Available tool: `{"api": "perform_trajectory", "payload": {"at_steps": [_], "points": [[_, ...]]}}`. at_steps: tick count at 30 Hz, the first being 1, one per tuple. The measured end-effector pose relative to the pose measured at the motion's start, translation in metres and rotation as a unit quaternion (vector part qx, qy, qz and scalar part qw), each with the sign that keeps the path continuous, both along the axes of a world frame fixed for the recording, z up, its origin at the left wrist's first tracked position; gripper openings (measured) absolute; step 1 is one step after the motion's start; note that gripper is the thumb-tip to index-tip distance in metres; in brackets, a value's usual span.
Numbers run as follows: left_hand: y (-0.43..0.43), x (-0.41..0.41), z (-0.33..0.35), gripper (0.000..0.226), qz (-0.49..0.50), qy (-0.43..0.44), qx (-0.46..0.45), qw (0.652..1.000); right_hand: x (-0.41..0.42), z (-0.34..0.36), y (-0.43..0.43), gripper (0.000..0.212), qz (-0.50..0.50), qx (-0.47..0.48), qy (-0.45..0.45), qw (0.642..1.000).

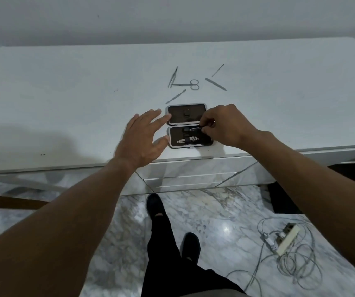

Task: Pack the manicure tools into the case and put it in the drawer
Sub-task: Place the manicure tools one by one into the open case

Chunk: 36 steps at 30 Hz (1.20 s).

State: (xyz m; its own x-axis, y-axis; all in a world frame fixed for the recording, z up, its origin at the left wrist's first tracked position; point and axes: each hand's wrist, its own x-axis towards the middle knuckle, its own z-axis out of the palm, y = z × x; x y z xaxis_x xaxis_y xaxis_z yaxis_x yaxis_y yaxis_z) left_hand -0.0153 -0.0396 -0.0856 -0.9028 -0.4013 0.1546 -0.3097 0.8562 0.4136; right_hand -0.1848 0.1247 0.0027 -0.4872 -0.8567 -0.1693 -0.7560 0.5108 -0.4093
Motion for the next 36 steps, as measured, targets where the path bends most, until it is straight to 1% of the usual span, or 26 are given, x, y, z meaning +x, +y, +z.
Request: {"api": "perform_trajectory", "payload": {"at_steps": [6,9,15,20,25,30,36], "points": [[0.0,0.0,0.001,0.057,0.001,0.002,-0.004,1.0,-0.001,0.003,-0.004,0.021,0.014,0.013,-0.015,1.0],[0.0,-0.001,0.0,0.057,0.001,0.006,-0.008,1.0,-0.002,0.004,-0.006,0.02,0.016,0.024,-0.018,0.999],[0.0,0.0,0.001,0.059,-0.001,0.006,-0.002,1.0,0.0,-0.001,-0.006,0.012,0.039,0.007,0.03,0.999],[0.0,0.001,0.001,0.058,-0.003,0.007,0.0,1.0,-0.001,-0.003,-0.007,0.01,0.049,0.024,0.073,0.996],[0.0,0.001,0.001,0.06,-0.002,0.006,0.006,1.0,-0.003,-0.005,-0.009,0.011,0.048,0.027,0.056,0.997],[0.001,0.001,0.002,0.06,0.0,0.005,0.014,1.0,0.0,-0.008,-0.011,0.022,0.07,0.014,0.057,0.996],[0.0,0.0,0.001,0.06,0.0,0.004,0.012,1.0,0.003,-0.009,-0.016,0.017,0.069,-0.01,0.033,0.997]]}}
